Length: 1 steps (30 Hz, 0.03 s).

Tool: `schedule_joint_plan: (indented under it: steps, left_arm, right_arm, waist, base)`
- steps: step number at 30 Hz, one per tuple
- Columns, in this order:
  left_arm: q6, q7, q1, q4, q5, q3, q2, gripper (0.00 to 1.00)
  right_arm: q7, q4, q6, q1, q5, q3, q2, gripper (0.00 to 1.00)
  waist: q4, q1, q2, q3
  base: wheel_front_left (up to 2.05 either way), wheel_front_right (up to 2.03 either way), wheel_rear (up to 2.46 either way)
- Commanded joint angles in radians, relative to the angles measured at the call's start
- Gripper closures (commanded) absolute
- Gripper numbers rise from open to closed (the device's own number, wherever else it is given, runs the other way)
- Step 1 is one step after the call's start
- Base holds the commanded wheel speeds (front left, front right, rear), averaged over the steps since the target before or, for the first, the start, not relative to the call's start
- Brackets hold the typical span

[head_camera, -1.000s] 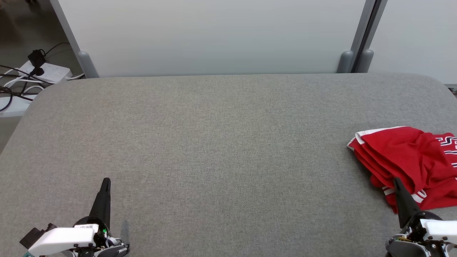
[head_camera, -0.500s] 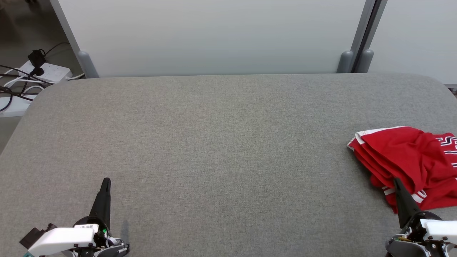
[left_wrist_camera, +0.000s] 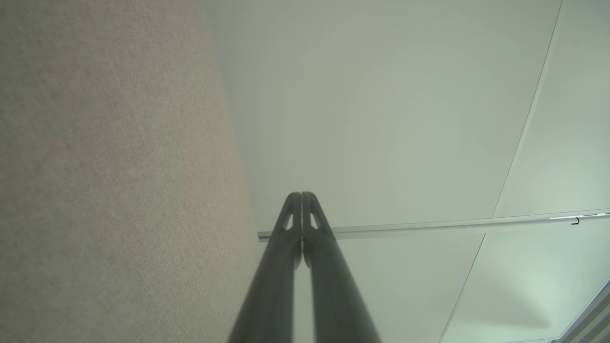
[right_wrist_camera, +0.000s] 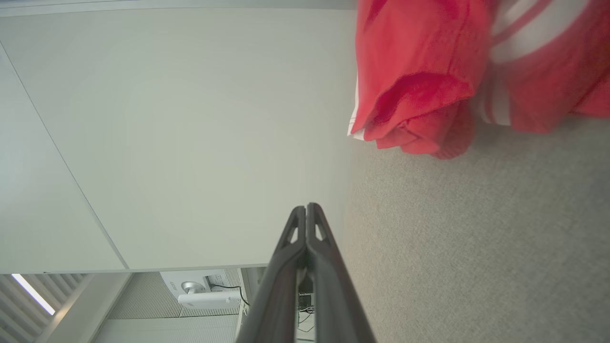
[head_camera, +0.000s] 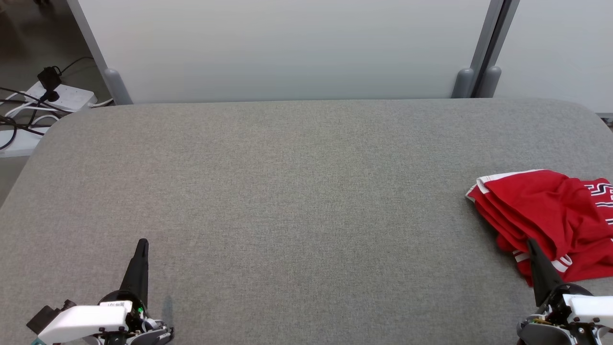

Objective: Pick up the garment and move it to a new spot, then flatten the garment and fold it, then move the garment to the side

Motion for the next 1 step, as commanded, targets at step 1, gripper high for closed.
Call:
schedule_joint_plan:
  steps: [1]
  left_arm:
    - [-0.007,0.007,-0.058,-0.022,0.003,0.033,0.008,1.0]
  right_arm:
    - [0.011,-0.027,0.0,-0.045,-0.006,0.015,-0.012,1.0]
  waist:
    - [0.0,0.0,0.0,0.0]
  base:
    - [0.0,0.0,0.0]
